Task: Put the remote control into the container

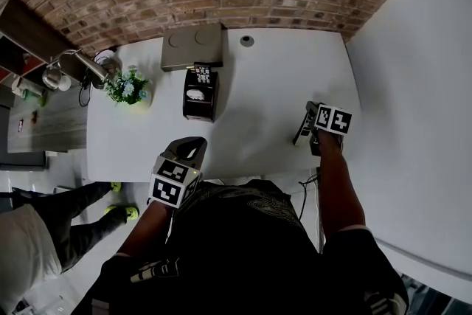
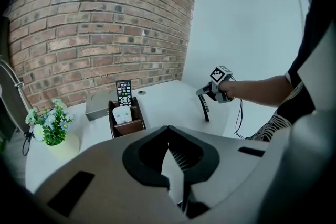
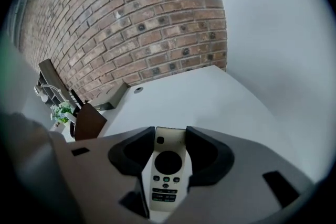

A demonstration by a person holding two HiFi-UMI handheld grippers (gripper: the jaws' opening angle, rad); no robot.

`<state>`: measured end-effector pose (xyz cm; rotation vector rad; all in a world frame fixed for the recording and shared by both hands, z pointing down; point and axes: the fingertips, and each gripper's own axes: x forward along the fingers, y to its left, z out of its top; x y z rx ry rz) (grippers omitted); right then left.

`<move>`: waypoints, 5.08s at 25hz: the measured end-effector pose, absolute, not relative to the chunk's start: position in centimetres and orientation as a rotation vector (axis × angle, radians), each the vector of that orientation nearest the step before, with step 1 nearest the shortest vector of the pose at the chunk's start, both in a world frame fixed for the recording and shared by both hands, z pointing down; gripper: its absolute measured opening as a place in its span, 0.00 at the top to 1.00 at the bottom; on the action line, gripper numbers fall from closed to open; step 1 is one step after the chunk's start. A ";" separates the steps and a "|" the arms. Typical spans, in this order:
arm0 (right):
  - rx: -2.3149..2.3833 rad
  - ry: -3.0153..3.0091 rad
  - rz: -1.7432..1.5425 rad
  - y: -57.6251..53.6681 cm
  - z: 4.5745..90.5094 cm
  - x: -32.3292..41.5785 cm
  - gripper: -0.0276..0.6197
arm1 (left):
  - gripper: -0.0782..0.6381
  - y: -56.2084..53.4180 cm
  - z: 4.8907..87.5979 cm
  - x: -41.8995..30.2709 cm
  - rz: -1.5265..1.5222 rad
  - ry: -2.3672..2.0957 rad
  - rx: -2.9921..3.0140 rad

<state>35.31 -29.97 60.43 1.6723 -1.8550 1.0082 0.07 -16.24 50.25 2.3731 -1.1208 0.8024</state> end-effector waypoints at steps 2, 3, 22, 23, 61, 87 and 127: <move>1.681 -1.878 0.974 -29.4 59.5 34.2 0.66 | 0.88 -16.0 50.0 -0.9 0.793 -1.126 2.385; 1.686 -1.888 0.954 -29.2 59.0 33.6 0.66 | 0.88 -16.0 49.9 -1.4 0.788 -1.131 2.390; 1.771 -2.227 0.906 -26.8 48.8 19.2 0.67 | 0.88 -15.9 48.8 -9.2 0.715 -1.158 2.422; 1.776 -2.238 0.917 -26.6 48.6 18.5 0.67 | 0.88 -15.8 48.8 -9.6 0.713 -1.161 2.421; 1.925 -2.148 0.863 -27.9 53.3 3.1 0.67 | 0.88 -11.6 50.4 -21.7 0.637 -1.246 2.316; 1.751 -2.179 1.012 -23.2 54.4 4.7 0.64 | 0.88 -11.2 50.7 -17.8 0.652 -1.077 2.416; 0.980 -2.726 0.734 3.7 47.0 11.2 0.95 | 0.88 6.4 47.2 1.4 0.437 -1.219 2.351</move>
